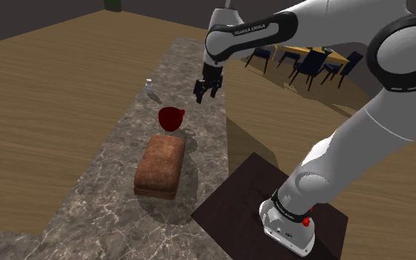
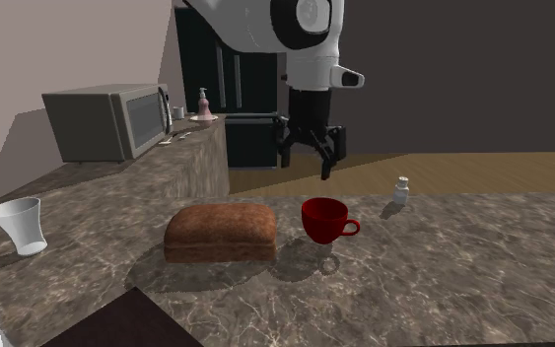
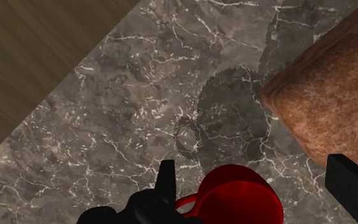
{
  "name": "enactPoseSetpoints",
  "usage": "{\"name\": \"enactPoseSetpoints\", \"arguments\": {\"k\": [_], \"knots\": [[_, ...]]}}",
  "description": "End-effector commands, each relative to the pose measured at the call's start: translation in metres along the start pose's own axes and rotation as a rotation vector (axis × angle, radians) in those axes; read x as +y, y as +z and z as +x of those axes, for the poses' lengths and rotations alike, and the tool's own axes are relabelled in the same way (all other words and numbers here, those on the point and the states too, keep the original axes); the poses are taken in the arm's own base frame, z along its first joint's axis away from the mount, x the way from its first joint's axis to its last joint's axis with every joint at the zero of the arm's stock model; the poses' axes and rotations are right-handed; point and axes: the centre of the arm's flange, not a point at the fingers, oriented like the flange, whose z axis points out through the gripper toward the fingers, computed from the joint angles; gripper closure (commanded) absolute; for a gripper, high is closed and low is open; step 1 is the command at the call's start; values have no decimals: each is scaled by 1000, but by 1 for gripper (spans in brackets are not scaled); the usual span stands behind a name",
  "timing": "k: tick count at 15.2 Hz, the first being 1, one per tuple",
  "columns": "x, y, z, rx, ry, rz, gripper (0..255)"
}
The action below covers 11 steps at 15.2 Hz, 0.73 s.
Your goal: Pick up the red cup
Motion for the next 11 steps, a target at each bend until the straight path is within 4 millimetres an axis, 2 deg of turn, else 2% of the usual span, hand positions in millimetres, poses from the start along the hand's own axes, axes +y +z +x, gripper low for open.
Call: {"name": "enactPoseSetpoints", "arguments": {"k": [1, 11], "knots": [[5, 19, 20, -1, 1, 2, 0], [33, 104, 118, -6, 2, 14, 0]]}}
